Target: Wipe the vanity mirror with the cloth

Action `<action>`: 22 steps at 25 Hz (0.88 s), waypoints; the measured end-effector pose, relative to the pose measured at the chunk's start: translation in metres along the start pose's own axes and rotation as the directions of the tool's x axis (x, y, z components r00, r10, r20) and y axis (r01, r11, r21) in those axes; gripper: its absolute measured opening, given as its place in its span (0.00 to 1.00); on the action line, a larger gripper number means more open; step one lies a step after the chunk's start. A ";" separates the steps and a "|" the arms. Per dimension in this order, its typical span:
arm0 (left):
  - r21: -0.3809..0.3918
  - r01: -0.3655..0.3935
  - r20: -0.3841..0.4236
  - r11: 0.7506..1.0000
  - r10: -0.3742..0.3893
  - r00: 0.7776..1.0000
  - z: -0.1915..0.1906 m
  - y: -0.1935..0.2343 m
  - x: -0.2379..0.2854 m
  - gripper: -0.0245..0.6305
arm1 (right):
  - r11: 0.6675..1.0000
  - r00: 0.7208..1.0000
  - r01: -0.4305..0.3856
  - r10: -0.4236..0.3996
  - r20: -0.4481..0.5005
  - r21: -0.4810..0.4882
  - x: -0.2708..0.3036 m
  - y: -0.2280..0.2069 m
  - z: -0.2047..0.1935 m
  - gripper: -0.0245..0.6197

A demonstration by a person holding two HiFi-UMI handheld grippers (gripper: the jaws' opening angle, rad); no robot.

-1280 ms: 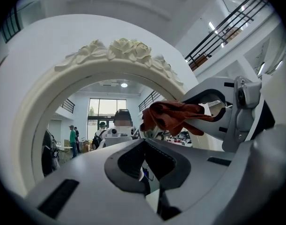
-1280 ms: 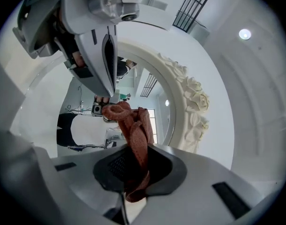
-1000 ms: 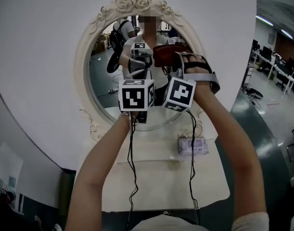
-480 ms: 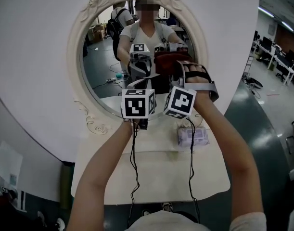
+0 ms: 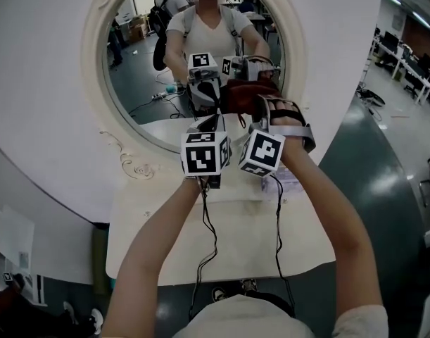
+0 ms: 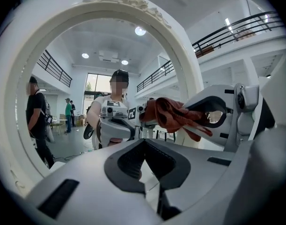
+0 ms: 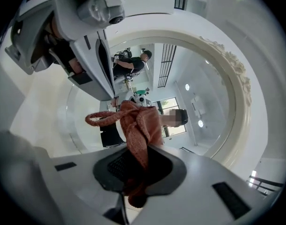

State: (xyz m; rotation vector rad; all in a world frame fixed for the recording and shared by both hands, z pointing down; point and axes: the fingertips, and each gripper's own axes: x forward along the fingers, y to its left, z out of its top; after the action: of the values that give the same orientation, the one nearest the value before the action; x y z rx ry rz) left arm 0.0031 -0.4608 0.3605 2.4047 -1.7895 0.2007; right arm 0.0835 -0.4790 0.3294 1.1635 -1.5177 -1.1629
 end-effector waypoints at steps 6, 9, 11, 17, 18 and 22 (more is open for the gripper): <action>-0.012 -0.008 -0.066 1.000 0.007 0.998 -0.045 0.001 0.004 0.05 | 0.995 0.996 -0.094 0.095 -0.004 0.045 0.004 0.054 -0.003 0.13; -0.027 -0.017 -0.102 0.999 0.014 0.995 -0.072 0.005 0.004 0.05 | 0.988 0.990 -0.141 0.141 -0.004 0.062 0.006 0.080 -0.003 0.13; -0.033 -0.025 -0.126 0.999 0.020 0.992 -0.089 0.010 0.003 0.05 | 0.982 0.985 -0.173 0.174 -0.001 0.069 0.007 0.097 -0.001 0.13; -0.054 -0.045 -0.189 0.997 0.034 0.981 -0.138 0.029 -0.003 0.05 | 0.963 0.965 -0.262 0.263 0.000 0.057 0.012 0.150 0.011 0.13; -0.058 -0.048 -0.198 0.997 0.036 0.980 -0.145 0.032 -0.005 0.05 | 0.958 0.959 -0.282 0.282 0.001 0.053 0.012 0.159 0.014 0.13; -0.073 -0.059 -0.225 0.996 0.041 0.974 -0.168 0.041 -0.009 0.05 | 0.938 0.939 -0.343 0.343 0.009 0.056 0.014 0.193 0.023 0.13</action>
State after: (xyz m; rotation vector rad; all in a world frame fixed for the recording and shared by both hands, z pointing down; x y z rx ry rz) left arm -0.0434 -0.4321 0.5250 2.1868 -1.7236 0.3819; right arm 0.0268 -0.4648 0.5154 0.8865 -1.6826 -0.8874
